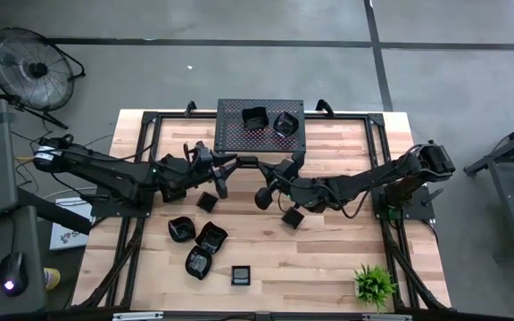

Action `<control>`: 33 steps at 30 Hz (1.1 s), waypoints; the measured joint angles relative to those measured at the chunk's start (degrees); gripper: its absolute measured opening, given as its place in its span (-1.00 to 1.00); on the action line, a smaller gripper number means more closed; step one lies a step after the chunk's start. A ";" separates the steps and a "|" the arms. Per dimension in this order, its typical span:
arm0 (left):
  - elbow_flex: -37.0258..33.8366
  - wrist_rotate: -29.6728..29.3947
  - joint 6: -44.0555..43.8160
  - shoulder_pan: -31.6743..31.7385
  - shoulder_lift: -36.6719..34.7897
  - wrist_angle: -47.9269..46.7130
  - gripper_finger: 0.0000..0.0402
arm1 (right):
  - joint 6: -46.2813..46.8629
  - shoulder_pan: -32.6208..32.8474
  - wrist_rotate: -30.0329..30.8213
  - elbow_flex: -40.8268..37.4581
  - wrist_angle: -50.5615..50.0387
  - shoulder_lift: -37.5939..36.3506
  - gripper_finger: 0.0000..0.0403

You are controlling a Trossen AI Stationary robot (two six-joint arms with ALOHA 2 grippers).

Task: Pick & Place Mini shaped plates
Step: Put the square plate on the shelf

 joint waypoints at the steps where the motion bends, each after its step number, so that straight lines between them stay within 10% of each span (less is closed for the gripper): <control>1: 0.00 0.03 0.00 0.00 0.00 0.00 -0.39 | 0.00 0.00 0.00 0.00 0.00 0.00 -1.00; 16: 0.00 1.58 0.00 0.02 -0.02 -0.04 -0.97 | 0.00 0.00 -0.21 0.00 -0.13 0.00 -1.00; 33: 0.00 1.50 0.01 0.00 -0.04 -0.38 -0.99 | 1.54 -0.01 -2.64 0.00 -0.11 -0.02 -0.97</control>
